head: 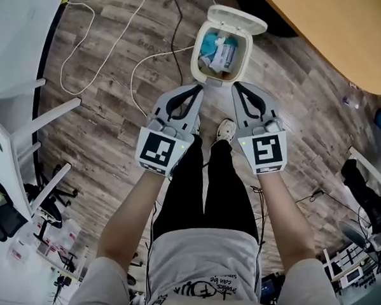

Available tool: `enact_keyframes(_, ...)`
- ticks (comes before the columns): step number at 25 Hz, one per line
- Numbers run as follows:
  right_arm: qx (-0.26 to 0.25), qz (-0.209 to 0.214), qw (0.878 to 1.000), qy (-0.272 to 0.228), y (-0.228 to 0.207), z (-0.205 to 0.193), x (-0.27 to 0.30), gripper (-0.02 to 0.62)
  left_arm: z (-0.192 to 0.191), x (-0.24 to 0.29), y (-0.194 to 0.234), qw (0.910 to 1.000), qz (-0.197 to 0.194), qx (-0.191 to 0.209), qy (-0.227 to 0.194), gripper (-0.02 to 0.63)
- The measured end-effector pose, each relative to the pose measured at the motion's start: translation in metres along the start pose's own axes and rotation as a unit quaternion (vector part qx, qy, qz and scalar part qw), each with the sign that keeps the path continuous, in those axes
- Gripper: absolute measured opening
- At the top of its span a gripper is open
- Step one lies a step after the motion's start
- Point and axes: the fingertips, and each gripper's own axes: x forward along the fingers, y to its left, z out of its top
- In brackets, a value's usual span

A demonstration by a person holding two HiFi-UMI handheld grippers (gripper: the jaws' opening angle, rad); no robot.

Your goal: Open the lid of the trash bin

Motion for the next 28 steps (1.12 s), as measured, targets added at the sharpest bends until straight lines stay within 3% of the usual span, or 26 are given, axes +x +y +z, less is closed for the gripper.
enact_keyframes(16,0.032,-0.007,0.996,-0.078,0.004,0.168,-0.123,0.006,0.178,-0.096,-0.057,0.9981,-0.006,0.01,-0.06,0.02)
enact_keyframes(28,0.031,0.009,0.992,-0.123,0.03,0.268,-0.208,0.006,0.263,-0.17,-0.101,0.9958,-0.018,0.007,-0.09,0.02)
